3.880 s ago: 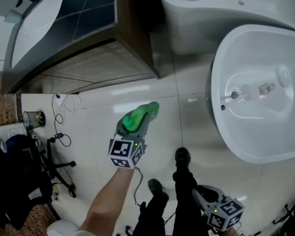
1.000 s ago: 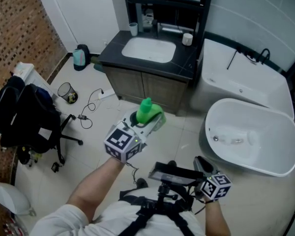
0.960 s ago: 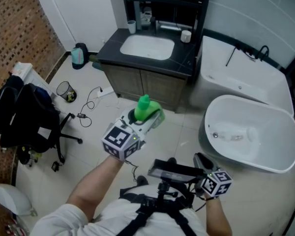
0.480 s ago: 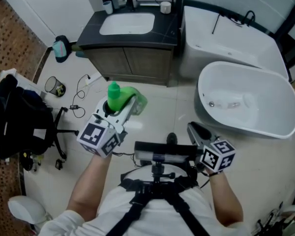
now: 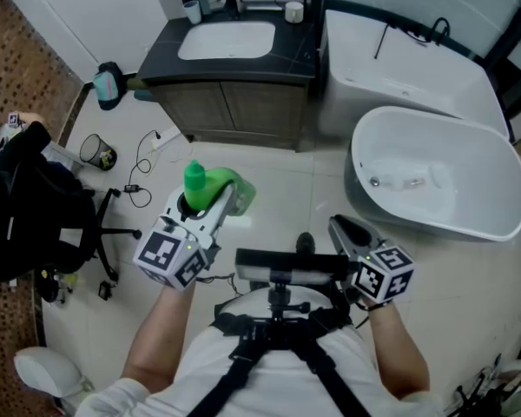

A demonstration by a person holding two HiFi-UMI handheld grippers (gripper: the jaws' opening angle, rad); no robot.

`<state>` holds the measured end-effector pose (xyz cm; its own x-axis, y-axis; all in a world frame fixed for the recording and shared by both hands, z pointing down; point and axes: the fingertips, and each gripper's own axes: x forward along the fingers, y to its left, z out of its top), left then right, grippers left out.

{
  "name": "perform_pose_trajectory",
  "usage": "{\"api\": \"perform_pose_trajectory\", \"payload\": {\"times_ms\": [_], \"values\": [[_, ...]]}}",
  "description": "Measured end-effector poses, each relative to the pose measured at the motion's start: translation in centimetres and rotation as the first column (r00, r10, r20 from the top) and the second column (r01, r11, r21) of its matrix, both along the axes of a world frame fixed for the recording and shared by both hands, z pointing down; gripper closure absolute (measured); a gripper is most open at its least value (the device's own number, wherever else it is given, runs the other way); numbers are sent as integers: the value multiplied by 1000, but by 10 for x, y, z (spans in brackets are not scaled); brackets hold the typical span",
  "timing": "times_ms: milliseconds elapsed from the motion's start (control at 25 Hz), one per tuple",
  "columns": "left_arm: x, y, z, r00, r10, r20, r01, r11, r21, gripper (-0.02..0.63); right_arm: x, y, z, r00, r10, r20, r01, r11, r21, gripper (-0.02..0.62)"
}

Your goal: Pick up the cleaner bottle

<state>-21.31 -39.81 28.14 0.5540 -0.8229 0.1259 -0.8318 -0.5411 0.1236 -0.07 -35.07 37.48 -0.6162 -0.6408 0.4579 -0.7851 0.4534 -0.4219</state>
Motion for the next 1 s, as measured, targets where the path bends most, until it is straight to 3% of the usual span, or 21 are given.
{"api": "perform_pose_trajectory", "payload": {"times_ms": [1000], "values": [[-22, 35, 4, 1000, -4, -2, 4, 1000, 7, 440, -21, 44, 7, 999, -27, -22, 27, 1000, -8, 534]]}}
